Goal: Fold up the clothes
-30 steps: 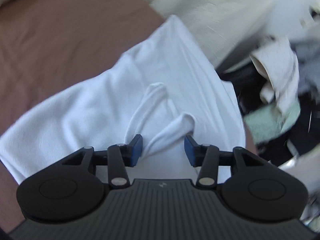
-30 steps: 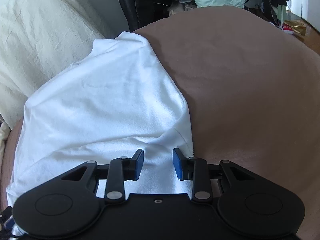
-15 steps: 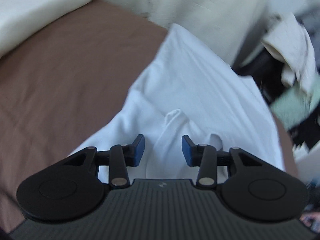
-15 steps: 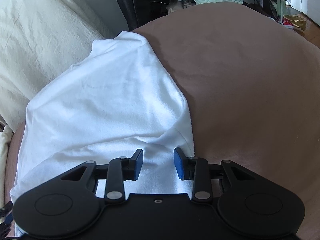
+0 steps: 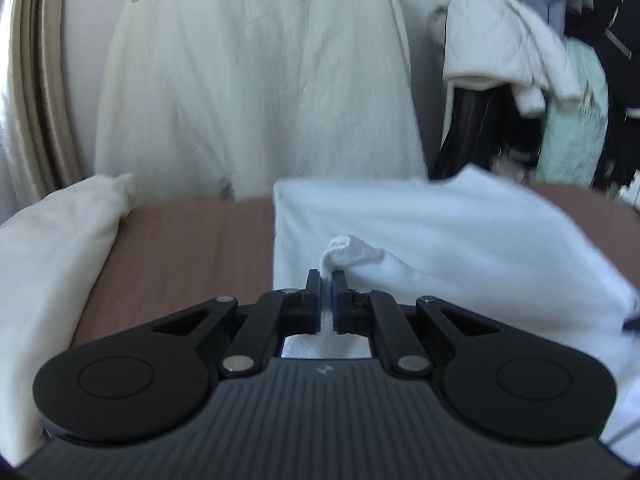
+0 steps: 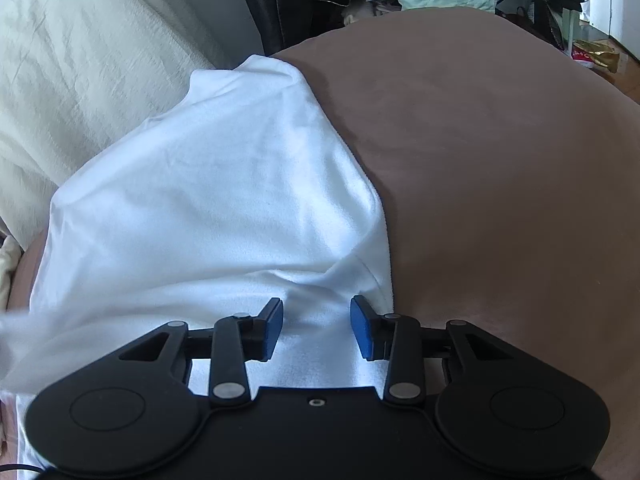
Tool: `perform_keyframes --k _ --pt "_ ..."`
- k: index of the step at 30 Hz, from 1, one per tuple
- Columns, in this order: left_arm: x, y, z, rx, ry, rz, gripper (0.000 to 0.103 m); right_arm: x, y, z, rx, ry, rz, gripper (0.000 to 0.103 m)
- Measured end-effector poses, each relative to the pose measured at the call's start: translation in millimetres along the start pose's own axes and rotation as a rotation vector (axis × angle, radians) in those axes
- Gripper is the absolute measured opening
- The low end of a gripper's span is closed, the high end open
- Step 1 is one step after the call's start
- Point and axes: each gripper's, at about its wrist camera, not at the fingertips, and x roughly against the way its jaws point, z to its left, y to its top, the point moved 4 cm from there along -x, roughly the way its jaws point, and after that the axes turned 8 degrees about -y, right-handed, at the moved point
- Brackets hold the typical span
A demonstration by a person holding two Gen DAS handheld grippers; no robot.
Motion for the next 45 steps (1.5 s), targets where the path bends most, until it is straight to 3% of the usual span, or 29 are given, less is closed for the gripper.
perform_keyframes --k 3,6,9,12,14,19,21,25,30,34,37,38,39,42,43,45 --pt "-26.6 0.9 8.8 -0.029 -0.029 0.025 0.010 -0.2 -0.5 9.0 0.069 -0.023 -0.008 0.049" --pt "-49.7 -12.1 27.0 -0.014 0.033 0.106 0.010 5.1 -4.6 23.3 0.163 -0.067 -0.041 0.053" --pt "-43.8 -18.9 46.5 0.052 0.076 0.126 0.010 35.1 -22.4 42.6 0.251 0.051 -0.087 0.053" --pt "-20.4 -24.7 60.8 0.179 -0.009 0.121 0.020 67.9 -47.8 63.5 0.413 0.185 -0.131 0.054" --pt "-13.5 -31.8 65.8 0.278 -0.090 0.166 0.022 78.8 -63.2 75.6 0.552 0.191 -0.157 0.054" --pt "-12.1 -51.4 59.6 0.473 -0.276 0.294 0.022 69.4 -99.5 89.8 0.796 0.062 -0.113 0.053" --pt "-14.2 -57.4 50.2 0.489 -0.304 0.303 0.029 65.1 -109.0 90.4 0.849 0.004 -0.085 0.054" --pt "-25.8 -66.8 41.8 0.501 -0.288 0.311 0.035 89.8 -78.1 48.7 0.698 -0.012 -0.122 0.054" --pt "-36.1 -66.8 37.2 0.544 -0.342 0.301 0.035 124.2 -34.4 -8.4 0.484 -0.022 -0.174 0.054" --pt "-52.5 -69.6 34.3 0.598 -0.348 0.278 0.048 136.2 -57.5 5.1 0.770 -0.001 -0.158 0.054" --pt "-57.4 -71.3 30.5 0.647 -0.342 0.228 0.036 129.4 -89.0 35.2 0.999 0.011 -0.145 0.056" --pt "-56.2 -70.5 30.3 0.649 -0.343 0.205 0.011 119.9 -97.8 42.8 1.061 -0.001 -0.145 0.057" --pt "-54.1 -70.3 32.5 0.667 -0.339 0.176 0.001 108.9 -105.6 49.1 1.117 -0.025 -0.140 0.056" --pt "-52.0 -71.5 38.9 0.728 -0.334 0.131 0.001 67.4 -122.6 47.5 1.257 -0.188 -0.057 0.049" --pt "-53.4 -72.0 40.2 0.742 -0.338 0.134 0.001 65.5 -121.1 43.0 1.242 -0.199 -0.058 0.048" --pt "-60.3 -72.6 38.5 0.724 -0.336 0.170 0.002 71.7 -112.5 31.2 1.162 -0.185 -0.084 0.033"
